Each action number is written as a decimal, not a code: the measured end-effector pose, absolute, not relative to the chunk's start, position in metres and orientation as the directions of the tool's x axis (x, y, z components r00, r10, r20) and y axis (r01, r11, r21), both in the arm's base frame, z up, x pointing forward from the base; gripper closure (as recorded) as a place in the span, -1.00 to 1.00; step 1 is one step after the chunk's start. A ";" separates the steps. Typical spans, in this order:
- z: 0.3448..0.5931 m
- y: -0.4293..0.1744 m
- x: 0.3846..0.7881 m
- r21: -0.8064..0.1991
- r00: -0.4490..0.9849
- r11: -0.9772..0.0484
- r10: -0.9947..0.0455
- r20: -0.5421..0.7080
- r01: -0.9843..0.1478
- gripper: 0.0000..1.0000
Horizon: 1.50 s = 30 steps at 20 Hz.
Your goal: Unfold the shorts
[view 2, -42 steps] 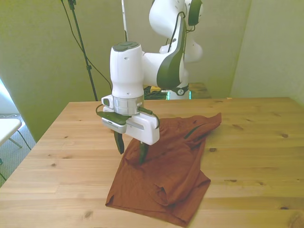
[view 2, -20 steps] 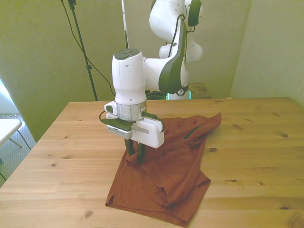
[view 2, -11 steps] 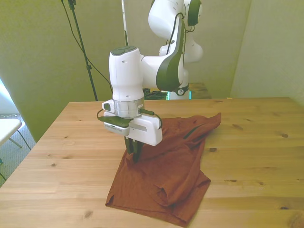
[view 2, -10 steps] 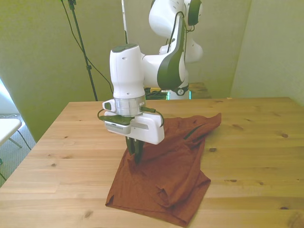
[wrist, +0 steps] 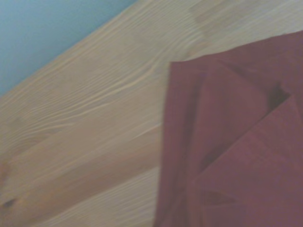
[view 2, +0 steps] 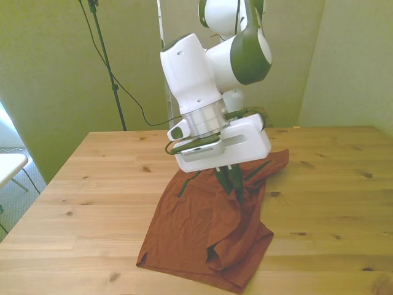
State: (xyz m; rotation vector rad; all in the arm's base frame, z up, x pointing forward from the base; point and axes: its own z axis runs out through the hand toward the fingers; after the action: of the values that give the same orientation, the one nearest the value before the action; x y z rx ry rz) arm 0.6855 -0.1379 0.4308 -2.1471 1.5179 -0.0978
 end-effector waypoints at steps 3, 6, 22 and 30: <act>0.441 -0.124 0.695 -0.463 0.404 -0.249 -0.873 -0.273 -0.851 1.00; 0.444 -0.119 0.708 -0.482 0.417 -0.240 -0.857 -0.304 -0.843 1.00; 0.454 -0.019 0.754 -0.513 0.524 -0.316 -0.785 -0.331 -0.798 1.00; 0.443 0.002 0.758 -0.510 0.540 -0.333 -0.773 -0.334 -0.793 -1.00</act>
State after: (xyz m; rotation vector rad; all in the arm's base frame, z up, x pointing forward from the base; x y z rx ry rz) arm 0.7582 0.0024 0.4431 -2.1440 1.2591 0.0407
